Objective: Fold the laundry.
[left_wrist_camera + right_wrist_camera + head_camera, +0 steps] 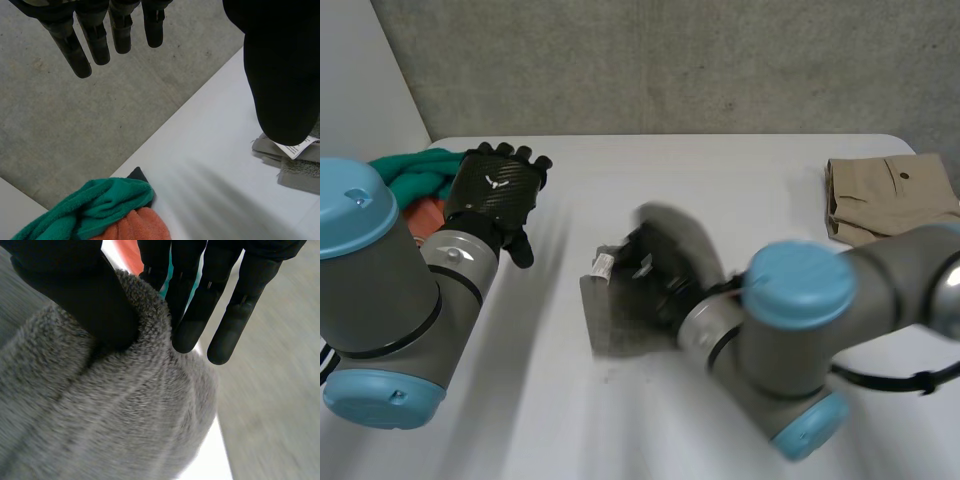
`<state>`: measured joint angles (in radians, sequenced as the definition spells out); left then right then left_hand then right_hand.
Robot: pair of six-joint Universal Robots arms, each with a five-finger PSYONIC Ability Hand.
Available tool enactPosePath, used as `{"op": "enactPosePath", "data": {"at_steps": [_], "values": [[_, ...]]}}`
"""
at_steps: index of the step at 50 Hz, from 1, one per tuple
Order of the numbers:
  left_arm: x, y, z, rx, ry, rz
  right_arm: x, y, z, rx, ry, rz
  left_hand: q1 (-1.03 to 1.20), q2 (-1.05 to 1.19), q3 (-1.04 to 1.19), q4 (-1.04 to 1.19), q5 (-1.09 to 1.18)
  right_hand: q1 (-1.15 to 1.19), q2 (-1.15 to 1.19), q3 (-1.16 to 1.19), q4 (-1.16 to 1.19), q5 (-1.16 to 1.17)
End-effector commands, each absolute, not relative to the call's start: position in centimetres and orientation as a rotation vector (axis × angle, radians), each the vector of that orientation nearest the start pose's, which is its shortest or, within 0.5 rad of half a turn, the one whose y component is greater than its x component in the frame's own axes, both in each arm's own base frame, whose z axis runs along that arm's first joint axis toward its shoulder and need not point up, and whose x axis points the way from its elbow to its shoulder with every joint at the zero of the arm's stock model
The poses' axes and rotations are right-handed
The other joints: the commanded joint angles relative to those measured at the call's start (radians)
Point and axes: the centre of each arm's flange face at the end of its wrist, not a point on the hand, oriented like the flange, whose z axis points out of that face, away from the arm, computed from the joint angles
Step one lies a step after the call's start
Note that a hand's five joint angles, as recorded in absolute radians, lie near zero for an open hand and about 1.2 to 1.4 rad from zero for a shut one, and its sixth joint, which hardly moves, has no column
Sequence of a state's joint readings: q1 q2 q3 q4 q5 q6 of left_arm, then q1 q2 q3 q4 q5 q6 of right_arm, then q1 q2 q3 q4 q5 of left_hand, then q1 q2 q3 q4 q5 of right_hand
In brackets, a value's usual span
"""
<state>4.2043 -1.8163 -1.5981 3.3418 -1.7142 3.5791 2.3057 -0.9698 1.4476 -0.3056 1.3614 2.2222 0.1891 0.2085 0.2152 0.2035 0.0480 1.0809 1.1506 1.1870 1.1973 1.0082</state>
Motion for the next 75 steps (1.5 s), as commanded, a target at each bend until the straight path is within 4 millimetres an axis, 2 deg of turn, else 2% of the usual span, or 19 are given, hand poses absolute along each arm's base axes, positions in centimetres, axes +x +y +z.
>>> {"op": "enactPosePath", "data": {"at_steps": [1, 2, 3, 5, 11, 14, 18, 22, 26, 31, 36, 41, 45, 52, 56, 57, 63, 68, 75], "values": [[-27.4, -25.0, 24.0, 0.885, 2.073, -2.109, 39.5, -16.6, 12.6, -2.021, 1.253, -1.853, -0.015, -0.034, -0.041, -0.029, -0.048, 0.194, 0.125, 0.088, 0.078, 0.092], [-27.5, -25.0, 24.0, 0.884, 2.071, -2.114, 39.5, -16.6, 12.7, -2.002, 1.254, -1.845, -0.015, -0.034, -0.041, -0.029, -0.048, -0.016, -0.086, -0.122, -0.133, -0.118], [-27.5, -25.1, 24.1, 0.872, 2.073, -2.128, 39.5, -16.6, 13.0, -1.945, 1.282, -1.837, -0.011, -0.03, -0.037, -0.025, -0.044, -0.53, -0.6, -0.636, -0.646, -0.632], [-27.7, -25.3, 24.5, 0.854, 2.072, -2.157, 39.0, -17.4, 13.7, -1.851, 1.35, -1.832, -0.008, -0.027, -0.034, -0.022, -0.041, -0.906, -0.976, -1.012, -1.023, -1.008], [-30.1, -25.4, 25.6, 0.819, 2.098, -2.294, 34.0, -23.6, 19.9, -1.211, 1.69, -1.855, 0.01, -0.01, -0.016, -0.005, -0.024, -0.906, -0.976, -1.012, -1.023, -1.008], [-31.7, -25.1, 25.7, 0.84, 2.114, -2.343, 32.1, -25.2, 21.6, -0.957, 1.767, -1.813, 0.01, -0.01, -0.016, -0.005, -0.024, -0.906, -0.976, -1.012, -1.023, -1.008], [-35.0, -24.0, 25.0, 0.928, 2.141, -2.396, 29.8, -26.8, 21.9, -0.771, 1.878, -1.739, 0.01, -0.01, -0.016, -0.005, -0.024, -0.906, -0.976, -1.012, -1.023, -1.008], [-38.2, -22.5, 23.1, 1.05, 2.191, -2.399, 28.3, -27.8, 21.8, -0.71, 1.984, -1.683, 0.01, -0.01, -0.016, -0.005, -0.024, -0.906, -0.976, -1.012, -1.023, -1.008], [-39.6, -21.9, 20.2, 1.096, 2.269, -2.306, 28.5, -28.4, 20.9, -0.703, 2.041, -1.614, 0.013, -0.007, -0.013, -0.002, -0.021, -0.906, -0.976, -1.012, -1.023, -1.008], [-38.1, -21.9, 16.5, 1.004, 2.35, -2.017, 29.2, -29.5, 18.8, -0.711, 2.108, -1.518, 0.01, -0.01, -0.016, -0.005, -0.024, -0.906, -0.976, -1.012, -1.023, -1.008], [-36.4, -22.0, 15.5, 0.924, 2.349, -1.874, 30.5, -29.6, 17.0, -0.75, 2.142, -1.409, 0.01, -0.01, -0.016, -0.005, -0.024, -0.906, -0.976, -1.012, -1.023, -1.008], [-34.7, -22.2, 14.2, 0.929, 2.362, -1.759, 33.0, -28.2, 14.4, -0.844, 2.14, -1.306, 0.016, -0.004, -0.01, 0.001, -0.018, -0.906, -0.976, -1.012, -1.023, -1.008], [-33.8, -22.8, 13.7, 0.93, 2.35, -1.709, 33.4, -28.1, 12.4, -0.9, 2.163, -1.28, 0.021, 0.002, -0.005, 0.007, -0.012, -0.906, -0.976, -1.012, -1.023, -1.008], [-33.8, -22.8, 13.5, 1.075, 2.283, -1.667, 33.2, -28.3, 12.4, -1.031, 2.19, -1.377, 0.024, 0.005, -0.002, 0.01, -0.009, -0.876, -0.945, -0.982, -0.992, -0.977], [-34.1, -23.2, 15.6, 1.08, 2.257, -1.756, 33.3, -27.6, 15.4, -1.111, 2.143, -1.508, 0.021, 0.002, -0.005, 0.007, -0.012, -0.87, -0.939, -0.976, -0.986, -0.972], [-34.3, -23.5, 17.2, 1.072, 2.24, -1.824, 33.0, -27.0, 16.4, -1.122, 2.132, -1.545, 0.021, 0.002, -0.005, 0.007, -0.012, -0.873, -0.942, -0.979, -0.989, -0.974], [-35.2, -23.9, 22.0, 1.175, 2.194, -2.071, 33.1, -23.6, 18.0, -1.171, 2.022, -1.674, 0.024, 0.005, -0.002, 0.01, -0.009, -0.896, -0.966, -1.002, -1.013, -0.998], [-35.9, -23.7, 25.7, 1.383, 2.132, -2.276, 33.6, -19.4, 16.5, -1.29, 1.91, -1.748, 0.033, 0.014, 0.007, 0.019, 0.0, -0.902, -0.972, -1.008, -1.018, -1.004], [-36.2, -22.6, 27.4, 1.7, 2.23, -2.304, 33.8, -18.1, 13.3, -1.378, 1.88, -1.785, 0.042, 0.023, 0.016, 0.028, 0.009, -0.896, -0.966, -1.002, -1.013, -0.998]]}}
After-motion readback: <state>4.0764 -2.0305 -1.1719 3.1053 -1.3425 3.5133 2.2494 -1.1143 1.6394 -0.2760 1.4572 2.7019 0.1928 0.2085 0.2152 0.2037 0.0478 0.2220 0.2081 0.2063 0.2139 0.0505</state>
